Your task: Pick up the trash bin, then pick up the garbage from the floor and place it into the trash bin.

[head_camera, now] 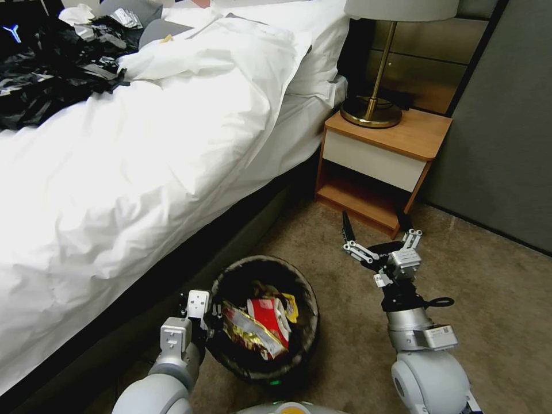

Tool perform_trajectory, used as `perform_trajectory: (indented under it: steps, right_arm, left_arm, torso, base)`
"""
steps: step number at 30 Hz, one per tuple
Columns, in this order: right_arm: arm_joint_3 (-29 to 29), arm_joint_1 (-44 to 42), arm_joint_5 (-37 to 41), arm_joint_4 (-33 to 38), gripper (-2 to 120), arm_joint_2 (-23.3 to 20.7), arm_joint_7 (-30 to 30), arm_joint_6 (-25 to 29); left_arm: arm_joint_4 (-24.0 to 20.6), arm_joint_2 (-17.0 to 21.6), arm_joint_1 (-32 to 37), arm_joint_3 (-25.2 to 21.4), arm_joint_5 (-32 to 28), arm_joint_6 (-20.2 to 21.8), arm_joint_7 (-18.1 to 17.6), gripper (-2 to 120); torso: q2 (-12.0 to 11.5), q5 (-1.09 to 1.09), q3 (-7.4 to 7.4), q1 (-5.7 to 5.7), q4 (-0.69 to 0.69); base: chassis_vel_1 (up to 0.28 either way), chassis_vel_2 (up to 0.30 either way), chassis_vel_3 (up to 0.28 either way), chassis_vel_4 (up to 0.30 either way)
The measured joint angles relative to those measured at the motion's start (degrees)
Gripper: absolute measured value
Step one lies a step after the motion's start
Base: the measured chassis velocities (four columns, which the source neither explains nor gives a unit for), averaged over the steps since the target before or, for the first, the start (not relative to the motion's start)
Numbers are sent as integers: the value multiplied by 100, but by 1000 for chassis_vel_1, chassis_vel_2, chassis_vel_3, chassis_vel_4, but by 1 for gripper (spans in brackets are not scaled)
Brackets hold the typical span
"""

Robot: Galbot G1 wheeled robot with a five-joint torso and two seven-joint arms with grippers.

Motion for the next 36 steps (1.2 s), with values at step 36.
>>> perform_trajectory:
  steps: [36]
  right_arm:
    - [-402, -538, 218, -100, 100, -212, -802, 246]
  left_arm:
    - [-56, 19, 120, -26, -76, 8, -48, 0]
  torso:
    - [0, 1, 0, 1, 0]
  base:
    - [73, 73, 72, 68]
